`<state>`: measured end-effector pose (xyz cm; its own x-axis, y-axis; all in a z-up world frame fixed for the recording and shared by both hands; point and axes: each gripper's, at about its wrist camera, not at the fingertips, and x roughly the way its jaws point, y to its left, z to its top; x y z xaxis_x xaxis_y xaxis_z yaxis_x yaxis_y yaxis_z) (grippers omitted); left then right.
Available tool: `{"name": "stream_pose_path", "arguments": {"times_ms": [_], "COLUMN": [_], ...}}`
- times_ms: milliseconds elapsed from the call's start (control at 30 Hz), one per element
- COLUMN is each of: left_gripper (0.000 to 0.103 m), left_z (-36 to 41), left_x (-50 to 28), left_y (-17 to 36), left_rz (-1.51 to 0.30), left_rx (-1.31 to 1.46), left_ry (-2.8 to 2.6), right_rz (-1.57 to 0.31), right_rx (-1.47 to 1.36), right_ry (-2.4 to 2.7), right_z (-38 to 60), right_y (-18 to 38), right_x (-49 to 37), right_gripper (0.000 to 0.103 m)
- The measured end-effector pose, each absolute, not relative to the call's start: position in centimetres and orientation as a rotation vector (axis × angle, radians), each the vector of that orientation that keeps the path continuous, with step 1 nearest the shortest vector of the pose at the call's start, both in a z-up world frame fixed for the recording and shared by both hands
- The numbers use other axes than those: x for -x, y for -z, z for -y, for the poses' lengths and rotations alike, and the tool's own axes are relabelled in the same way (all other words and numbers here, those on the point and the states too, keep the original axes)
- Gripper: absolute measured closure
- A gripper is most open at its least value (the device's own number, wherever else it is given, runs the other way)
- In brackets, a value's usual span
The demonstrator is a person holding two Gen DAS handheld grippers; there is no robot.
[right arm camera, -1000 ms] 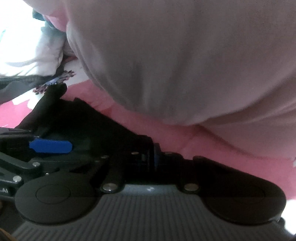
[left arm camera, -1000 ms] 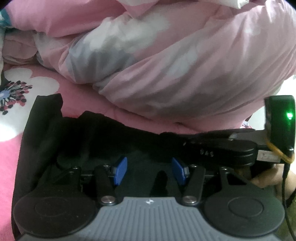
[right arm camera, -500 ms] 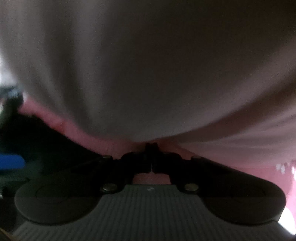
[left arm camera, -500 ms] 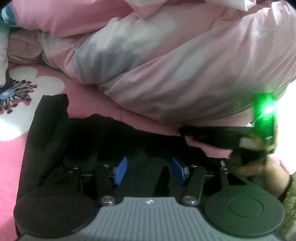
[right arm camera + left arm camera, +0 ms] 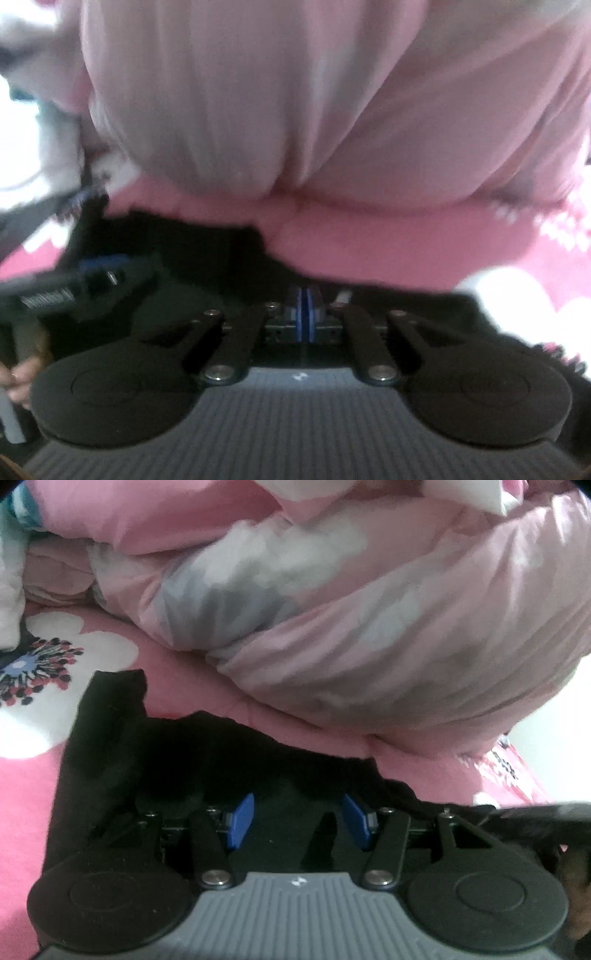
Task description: Fold clothes
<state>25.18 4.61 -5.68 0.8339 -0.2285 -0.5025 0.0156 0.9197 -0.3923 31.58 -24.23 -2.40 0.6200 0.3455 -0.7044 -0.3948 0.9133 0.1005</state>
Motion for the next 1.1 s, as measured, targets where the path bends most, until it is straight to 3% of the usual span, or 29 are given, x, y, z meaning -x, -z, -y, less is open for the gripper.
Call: {"name": "stream_pose_path", "arguments": {"times_ms": [67,300,467,667,767,933,1100], "left_gripper": [0.048,0.048,0.048,0.048,0.048,0.048,0.047], "left_z": [-5.1,-5.6,-6.1,-7.3,-7.6,-8.0,-8.3], "left_x": [-25.2,-25.1,-25.0,-24.8,-24.8,-25.0,-24.0], "left_y": [5.7,5.6,5.5,4.9,4.8,4.9,3.7], "left_rz": [-0.568,-0.561,-0.553,-0.522,-0.512,-0.515,-0.497], "left_rx": [0.405,0.430,0.450,0.469,0.464,0.486,0.472], "left_ry": [0.121,0.126,0.090,0.053,0.029,0.033,0.027], "right_rz": [-0.840,-0.782,-0.822,-0.953,-0.915,-0.831,-0.832], "right_rx": [0.058,-0.115,-0.138,-0.054,-0.002,-0.164,-0.146], "right_ry": [-0.405,-0.264,-0.321,-0.491,-0.466,-0.351,-0.325], "right_z": [23.3,22.3,23.3,18.1,14.7,15.4,15.8], "right_y": [3.9,3.8,0.6,2.5,4.6,4.5,2.2], "right_x": [-32.8,-36.9,-30.4,-28.2,-31.7,-36.2,-32.8], "right_gripper": [0.103,0.100,0.099,0.099,0.103,0.103,0.099]}}
